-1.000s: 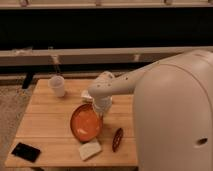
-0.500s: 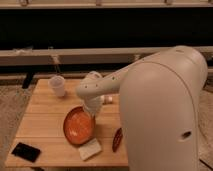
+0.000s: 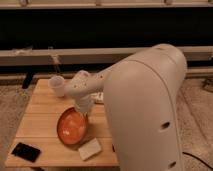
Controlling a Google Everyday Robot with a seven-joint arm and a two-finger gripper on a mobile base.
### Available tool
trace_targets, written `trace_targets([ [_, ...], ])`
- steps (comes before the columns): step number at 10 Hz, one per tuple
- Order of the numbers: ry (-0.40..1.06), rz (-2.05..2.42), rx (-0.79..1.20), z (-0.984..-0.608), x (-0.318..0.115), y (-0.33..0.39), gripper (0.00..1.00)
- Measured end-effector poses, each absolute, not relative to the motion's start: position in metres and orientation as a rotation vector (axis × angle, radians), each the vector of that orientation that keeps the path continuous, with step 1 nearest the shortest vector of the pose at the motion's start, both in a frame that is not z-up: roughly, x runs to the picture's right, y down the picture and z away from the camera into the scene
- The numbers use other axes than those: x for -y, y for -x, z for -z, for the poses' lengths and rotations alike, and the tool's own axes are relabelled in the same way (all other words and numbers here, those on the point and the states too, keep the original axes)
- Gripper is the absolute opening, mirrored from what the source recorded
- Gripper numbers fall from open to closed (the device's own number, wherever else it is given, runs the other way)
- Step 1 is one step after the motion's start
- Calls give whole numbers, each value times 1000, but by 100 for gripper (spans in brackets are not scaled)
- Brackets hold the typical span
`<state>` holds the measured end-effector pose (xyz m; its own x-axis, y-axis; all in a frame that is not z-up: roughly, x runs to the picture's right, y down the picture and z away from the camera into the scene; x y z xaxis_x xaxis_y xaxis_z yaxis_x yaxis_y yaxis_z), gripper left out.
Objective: Drag the ceramic bowl in a circle
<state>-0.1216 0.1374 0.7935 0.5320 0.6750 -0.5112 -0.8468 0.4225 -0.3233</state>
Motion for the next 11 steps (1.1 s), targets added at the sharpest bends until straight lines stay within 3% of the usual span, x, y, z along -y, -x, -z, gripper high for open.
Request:
trace_targets([
  [11,588,-909,-294,-805,-130,191,10],
])
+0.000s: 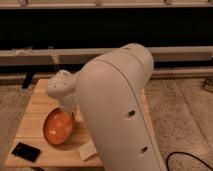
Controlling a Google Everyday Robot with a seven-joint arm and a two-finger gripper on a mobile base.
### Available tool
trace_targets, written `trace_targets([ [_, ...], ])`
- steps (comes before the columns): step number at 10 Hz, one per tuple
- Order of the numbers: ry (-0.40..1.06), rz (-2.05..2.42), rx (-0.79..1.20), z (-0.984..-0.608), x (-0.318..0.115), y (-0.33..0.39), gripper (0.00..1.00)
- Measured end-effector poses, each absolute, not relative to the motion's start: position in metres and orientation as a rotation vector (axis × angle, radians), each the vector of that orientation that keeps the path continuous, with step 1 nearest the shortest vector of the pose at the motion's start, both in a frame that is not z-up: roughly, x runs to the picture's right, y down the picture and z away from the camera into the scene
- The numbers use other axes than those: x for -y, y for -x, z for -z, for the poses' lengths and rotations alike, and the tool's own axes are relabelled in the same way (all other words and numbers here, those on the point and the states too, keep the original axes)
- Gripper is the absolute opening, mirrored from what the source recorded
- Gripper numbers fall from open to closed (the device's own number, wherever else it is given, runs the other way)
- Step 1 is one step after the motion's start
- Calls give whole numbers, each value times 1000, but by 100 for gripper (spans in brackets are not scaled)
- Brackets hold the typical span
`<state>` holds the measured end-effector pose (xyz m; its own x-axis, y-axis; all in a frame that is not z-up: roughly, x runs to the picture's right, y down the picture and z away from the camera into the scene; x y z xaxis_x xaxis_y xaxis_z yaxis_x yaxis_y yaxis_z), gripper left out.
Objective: Drag the ceramic bowl in a circle
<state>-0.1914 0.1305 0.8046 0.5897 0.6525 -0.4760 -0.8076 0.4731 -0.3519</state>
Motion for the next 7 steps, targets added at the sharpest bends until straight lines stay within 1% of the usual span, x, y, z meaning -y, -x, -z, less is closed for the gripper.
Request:
trace_targets([
  [3,579,-923,-287,-832,-106,204,10],
  [7,567,-961,-277,-852,-94,208,10],
])
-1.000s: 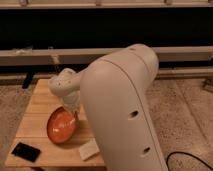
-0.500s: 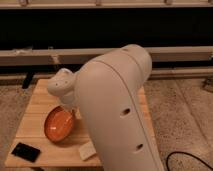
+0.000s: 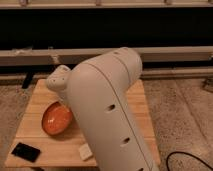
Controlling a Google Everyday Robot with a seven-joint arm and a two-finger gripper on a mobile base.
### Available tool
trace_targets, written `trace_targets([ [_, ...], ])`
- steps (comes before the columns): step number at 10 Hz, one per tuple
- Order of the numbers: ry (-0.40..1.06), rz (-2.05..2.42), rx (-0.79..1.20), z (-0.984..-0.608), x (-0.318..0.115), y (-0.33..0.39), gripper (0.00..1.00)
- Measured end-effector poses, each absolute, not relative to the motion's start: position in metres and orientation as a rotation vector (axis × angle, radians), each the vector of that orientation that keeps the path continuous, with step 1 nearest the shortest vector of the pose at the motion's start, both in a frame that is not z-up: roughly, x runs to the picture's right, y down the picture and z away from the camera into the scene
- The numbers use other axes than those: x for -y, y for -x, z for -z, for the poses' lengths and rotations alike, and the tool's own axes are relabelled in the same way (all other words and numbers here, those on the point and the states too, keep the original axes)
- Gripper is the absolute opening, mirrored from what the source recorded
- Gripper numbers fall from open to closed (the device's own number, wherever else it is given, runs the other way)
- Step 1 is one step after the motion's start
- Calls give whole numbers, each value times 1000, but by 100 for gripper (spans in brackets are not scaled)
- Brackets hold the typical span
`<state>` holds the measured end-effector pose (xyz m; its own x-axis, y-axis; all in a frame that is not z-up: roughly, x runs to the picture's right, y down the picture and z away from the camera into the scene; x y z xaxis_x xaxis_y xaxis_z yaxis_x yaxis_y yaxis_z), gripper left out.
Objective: Drag the ceramic bowl in a circle
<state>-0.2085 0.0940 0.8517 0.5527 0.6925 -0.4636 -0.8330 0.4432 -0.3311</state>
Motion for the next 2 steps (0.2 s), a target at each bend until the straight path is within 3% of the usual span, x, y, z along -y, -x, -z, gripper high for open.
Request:
trace_targets([
  [2,564,-966,-276,-862,-82,200,10],
])
